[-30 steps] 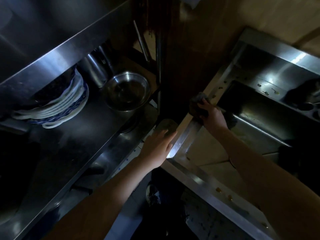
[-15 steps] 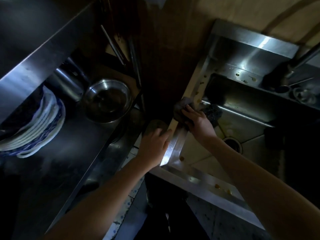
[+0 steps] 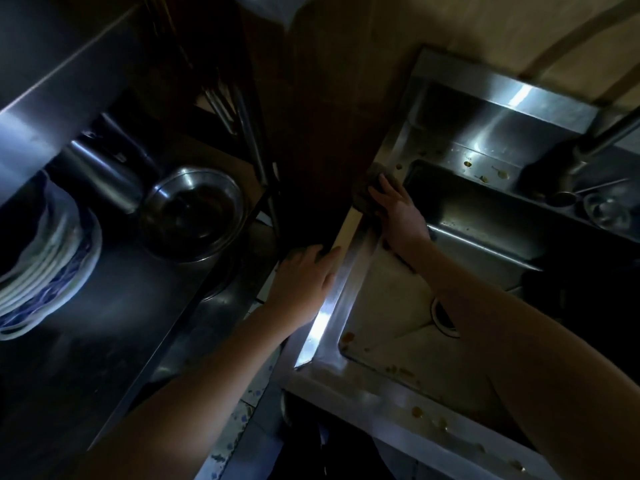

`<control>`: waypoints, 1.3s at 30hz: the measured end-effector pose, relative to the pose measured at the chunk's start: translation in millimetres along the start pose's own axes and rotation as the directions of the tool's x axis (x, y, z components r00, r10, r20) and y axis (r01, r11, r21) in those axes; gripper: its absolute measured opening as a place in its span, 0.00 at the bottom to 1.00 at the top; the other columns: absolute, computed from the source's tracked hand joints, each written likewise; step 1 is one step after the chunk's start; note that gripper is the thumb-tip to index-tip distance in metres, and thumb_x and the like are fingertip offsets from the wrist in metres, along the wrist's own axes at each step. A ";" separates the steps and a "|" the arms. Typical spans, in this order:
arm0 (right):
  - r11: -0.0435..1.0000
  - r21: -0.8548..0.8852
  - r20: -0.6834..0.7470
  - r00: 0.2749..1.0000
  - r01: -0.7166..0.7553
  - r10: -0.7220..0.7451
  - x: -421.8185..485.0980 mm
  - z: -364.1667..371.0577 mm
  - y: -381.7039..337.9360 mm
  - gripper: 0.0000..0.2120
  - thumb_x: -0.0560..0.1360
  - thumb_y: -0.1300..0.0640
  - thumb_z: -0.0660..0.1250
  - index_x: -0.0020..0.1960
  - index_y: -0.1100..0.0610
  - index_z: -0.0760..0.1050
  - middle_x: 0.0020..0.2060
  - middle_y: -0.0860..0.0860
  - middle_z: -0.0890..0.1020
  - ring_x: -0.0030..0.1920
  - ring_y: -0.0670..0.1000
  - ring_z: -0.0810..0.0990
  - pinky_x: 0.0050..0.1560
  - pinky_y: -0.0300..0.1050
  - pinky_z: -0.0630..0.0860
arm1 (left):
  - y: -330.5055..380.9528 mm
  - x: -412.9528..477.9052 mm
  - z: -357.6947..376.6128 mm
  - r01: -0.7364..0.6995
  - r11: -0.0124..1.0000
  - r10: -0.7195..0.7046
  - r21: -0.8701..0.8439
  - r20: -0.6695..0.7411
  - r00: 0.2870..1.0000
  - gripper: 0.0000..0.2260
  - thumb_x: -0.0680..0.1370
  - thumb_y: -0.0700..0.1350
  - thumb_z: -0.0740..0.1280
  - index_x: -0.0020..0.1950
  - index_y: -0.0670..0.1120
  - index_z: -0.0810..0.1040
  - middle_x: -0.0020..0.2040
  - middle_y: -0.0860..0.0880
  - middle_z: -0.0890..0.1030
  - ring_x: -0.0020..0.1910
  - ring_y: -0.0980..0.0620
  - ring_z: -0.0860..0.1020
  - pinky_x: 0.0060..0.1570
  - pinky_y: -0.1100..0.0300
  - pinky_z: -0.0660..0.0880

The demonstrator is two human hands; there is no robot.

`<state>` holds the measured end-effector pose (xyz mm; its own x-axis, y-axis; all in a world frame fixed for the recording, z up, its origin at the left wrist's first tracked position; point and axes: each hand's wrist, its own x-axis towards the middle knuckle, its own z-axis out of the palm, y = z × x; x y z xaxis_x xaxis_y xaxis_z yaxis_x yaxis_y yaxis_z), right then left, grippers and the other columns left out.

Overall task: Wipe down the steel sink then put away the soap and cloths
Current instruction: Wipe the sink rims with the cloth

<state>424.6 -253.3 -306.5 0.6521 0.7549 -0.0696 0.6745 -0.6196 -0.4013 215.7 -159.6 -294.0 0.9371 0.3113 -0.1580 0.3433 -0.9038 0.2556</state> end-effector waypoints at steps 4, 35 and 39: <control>0.993 0.104 -0.006 0.998 -0.060 0.061 19.1 -10.8 5.9 0.26 0.77 0.65 0.62 0.73 0.51 0.65 0.77 0.50 0.58 0.75 0.57 0.60 0.73 0.54 0.64 | 5.6 18.7 -6.4 -0.017 1.000 0.017 -0.015 -0.014 1.000 0.20 0.80 0.49 0.56 0.72 0.52 0.60 0.68 0.44 0.68 0.60 0.41 0.72 0.55 0.48 0.71; 0.983 -0.152 -0.067 0.993 -0.102 0.092 91.2 -28.7 48.1 0.29 0.76 0.56 0.60 0.76 0.52 0.58 0.78 0.53 0.54 0.77 0.60 0.50 0.75 0.57 0.55 | 39.4 149.5 -21.5 -0.111 0.992 0.116 0.066 -0.065 0.991 0.22 0.77 0.46 0.59 0.71 0.51 0.64 0.73 0.49 0.64 0.59 0.42 0.71 0.53 0.49 0.69; 0.977 -0.043 -0.084 0.975 -0.209 0.205 99.2 -27.9 60.8 0.26 0.78 0.56 0.57 0.76 0.52 0.59 0.77 0.53 0.57 0.77 0.58 0.50 0.74 0.58 0.59 | 37.2 161.8 -20.0 -0.103 0.992 0.106 0.068 -0.046 0.993 0.22 0.78 0.47 0.58 0.72 0.52 0.62 0.73 0.51 0.64 0.62 0.44 0.69 0.57 0.50 0.67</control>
<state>539.9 -222.0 -312.2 0.8033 0.5911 -0.0729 0.5375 -0.7723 -0.3386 381.3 -137.0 -291.0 0.9701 0.2270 -0.0862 0.2402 -0.9488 0.2049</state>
